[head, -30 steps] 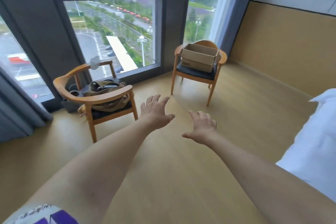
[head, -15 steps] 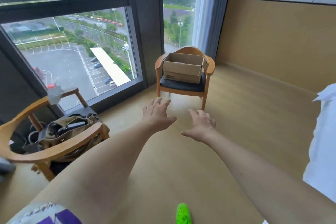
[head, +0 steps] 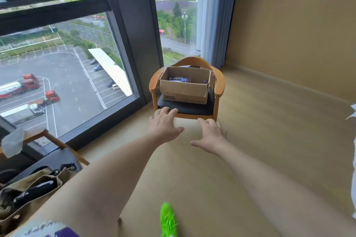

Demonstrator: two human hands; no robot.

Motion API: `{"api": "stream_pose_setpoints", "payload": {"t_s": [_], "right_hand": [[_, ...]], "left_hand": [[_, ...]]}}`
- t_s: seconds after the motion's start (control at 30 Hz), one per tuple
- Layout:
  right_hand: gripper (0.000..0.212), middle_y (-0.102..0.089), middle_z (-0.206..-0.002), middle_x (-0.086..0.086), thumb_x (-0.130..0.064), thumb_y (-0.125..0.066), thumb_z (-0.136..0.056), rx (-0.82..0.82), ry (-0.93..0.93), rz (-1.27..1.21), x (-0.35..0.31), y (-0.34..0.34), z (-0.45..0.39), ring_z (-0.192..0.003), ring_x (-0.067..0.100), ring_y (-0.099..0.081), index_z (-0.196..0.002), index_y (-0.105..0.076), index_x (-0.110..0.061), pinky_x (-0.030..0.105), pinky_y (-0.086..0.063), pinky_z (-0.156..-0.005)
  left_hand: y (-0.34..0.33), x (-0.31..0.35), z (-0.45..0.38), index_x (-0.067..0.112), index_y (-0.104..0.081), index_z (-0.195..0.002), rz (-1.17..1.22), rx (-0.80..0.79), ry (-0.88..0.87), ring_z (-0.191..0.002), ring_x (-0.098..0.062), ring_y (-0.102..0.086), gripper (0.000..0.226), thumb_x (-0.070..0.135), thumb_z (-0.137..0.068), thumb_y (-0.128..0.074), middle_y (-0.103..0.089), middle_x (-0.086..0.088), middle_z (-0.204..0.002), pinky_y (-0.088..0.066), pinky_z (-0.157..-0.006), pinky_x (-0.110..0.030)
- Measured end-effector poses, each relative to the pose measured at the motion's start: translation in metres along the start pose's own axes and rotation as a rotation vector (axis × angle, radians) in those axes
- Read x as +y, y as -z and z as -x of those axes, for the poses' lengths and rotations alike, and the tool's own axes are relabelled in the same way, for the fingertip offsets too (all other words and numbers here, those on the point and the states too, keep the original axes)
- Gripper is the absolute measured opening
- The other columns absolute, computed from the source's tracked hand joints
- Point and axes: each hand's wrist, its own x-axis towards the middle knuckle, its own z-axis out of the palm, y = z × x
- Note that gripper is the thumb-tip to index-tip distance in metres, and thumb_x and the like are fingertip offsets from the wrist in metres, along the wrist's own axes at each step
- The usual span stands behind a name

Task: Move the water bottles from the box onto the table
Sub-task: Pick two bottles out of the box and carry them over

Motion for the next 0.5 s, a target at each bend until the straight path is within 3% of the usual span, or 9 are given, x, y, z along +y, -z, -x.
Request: {"api": "stream_pose_setpoints", "payload": {"t_s": [0.27, 0.5], "right_hand": [[0.095, -0.031, -0.157, 0.005, -0.064, -0.073, -0.078, -0.017, -0.060, 0.035, 0.007, 0.009, -0.181, -0.142, 0.029, -0.030, -0.154, -0.025, -0.034, 0.045, -0.032, -0.110], [0.090, -0.036, -0.154, 0.005, -0.060, -0.071, -0.082, -0.023, -0.119, 0.035, 0.009, 0.043, -0.327, -0.139, 0.029, -0.034, -0.154, -0.026, -0.031, 0.045, -0.035, -0.107]], "left_hand": [[-0.024, 0.007, -0.186, 0.034, -0.037, -0.150, 0.031, -0.013, -0.132, -0.147, -0.029, -0.024, 0.077, 0.061, -0.082, -0.063, -0.033, -0.004, -0.159, -0.029, -0.115, -0.055], [-0.011, -0.017, -0.346, 0.037, -0.037, -0.148, 0.058, -0.074, -0.100, -0.144, -0.030, -0.028, 0.074, 0.059, -0.082, -0.063, -0.037, -0.003, -0.156, -0.031, -0.112, -0.056]]}}
